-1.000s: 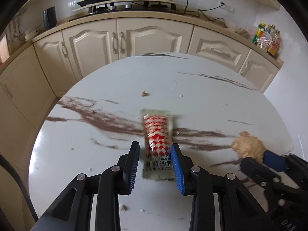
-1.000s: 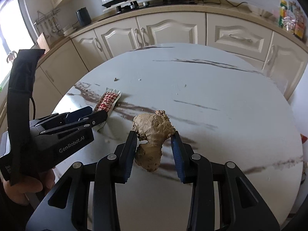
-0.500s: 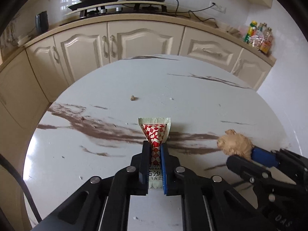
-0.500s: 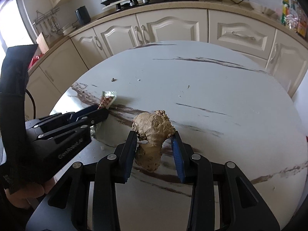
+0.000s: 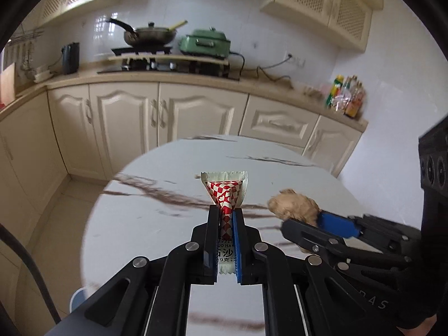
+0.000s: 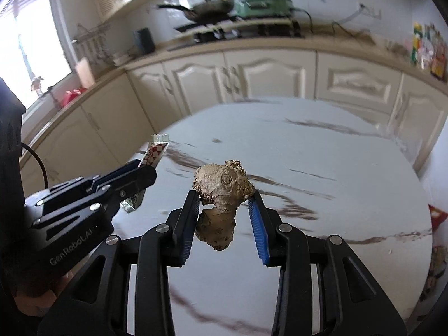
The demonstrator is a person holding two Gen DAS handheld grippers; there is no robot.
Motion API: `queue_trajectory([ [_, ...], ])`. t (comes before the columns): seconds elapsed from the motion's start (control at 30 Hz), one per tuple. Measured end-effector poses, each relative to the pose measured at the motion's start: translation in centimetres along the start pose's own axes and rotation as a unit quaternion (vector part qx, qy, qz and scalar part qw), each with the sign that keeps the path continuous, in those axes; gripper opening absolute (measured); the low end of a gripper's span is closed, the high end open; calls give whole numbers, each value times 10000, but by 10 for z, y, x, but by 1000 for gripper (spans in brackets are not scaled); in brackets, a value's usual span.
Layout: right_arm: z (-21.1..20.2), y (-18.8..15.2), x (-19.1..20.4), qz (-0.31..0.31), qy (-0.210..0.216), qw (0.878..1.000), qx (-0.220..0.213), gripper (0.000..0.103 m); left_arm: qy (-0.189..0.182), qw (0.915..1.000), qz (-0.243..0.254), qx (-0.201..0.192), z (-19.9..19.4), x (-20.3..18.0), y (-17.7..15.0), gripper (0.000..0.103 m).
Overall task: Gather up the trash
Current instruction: 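Carry the ginger and sauce packet with both tools over the bin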
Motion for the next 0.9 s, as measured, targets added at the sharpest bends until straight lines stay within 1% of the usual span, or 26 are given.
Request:
queue_trajectory([
  [0.07, -10, 5, 25, -173, 86, 9998, -110, 35, 88, 9999, 12, -90, -26, 12, -9, 5],
  [0.1, -15, 9, 43, -308, 156, 9993, -157, 35, 126, 9999, -5, -117, -38, 20, -13, 5],
  [0.23, -16, 16, 114, -735, 449, 9960, -238, 35, 484, 9983, -248, -188, -98, 79, -31, 5],
  [0.27, -11, 18, 139, -879, 585, 9942, -227, 35, 689, 9969, -322, -224, -112, 100, -37, 5],
  [0.37, 7, 18, 193, -1188, 842, 9893, -123, 35, 1113, 9922, -501, -244, -149, 151, -52, 5],
  [0.47, 36, 10, 253, -1532, 1139, 9816, 76, 35, 1459, 9849, -910, -191, -180, 211, -71, 5],
  [0.5, 51, 5, 278, -1684, 1234, 9778, 191, 35, 1515, 9832, -1008, -164, -187, 222, -76, 5],
  [0.53, 62, 0, 292, -1772, 1286, 9753, 283, 35, 1632, 9792, -1202, -94, -193, 245, -89, 5],
  [0.57, 76, -7, 312, -1881, 1361, 9719, 400, 35, 1701, 9765, -1324, -32, -196, 260, -97, 5],
  [0.63, 99, -20, 338, -2067, 1455, 9660, 550, 35, 1831, 9703, -1578, 130, -196, 292, -116, 5],
  [0.67, 118, -30, 354, -2190, 1483, 9617, 716, 35, 1918, 9653, -1751, 286, -190, 312, -132, 5],
  [0.73, 145, -44, 369, -2289, 1521, 9572, 909, 35, 2001, 9585, -1972, 486, -182, 342, -148, 5],
  [0.77, 167, -55, 377, -2307, 1558, 9542, 1096, 35, 1999, 9535, -2153, 679, -170, 359, -164, 5],
  [0.8, 183, -63, 380, -2283, 1573, 9526, 1251, 35, 1990, 9510, -2239, 770, -165, 373, -170, 5],
  [0.83, 202, -74, 383, -2283, 1560, 9503, 1429, 35, 2005, 9463, -2358, 936, -154, 387, -184, 5],
  [0.9, 231, -90, 384, -2295, 1544, 9464, 1667, 35, 1977, 9411, -2503, 1120, -138, 404, -197, 5],
])
Point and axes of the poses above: each gripper's, at about its wrist camera, not at the fingertips, and z roughly the way its jaws point, x to its left, y to its top, the point moved 6 cm from there along z, roughly the way its jaws point, and after that the axes turned 12 degrees about -z, right-handed, at the moved point
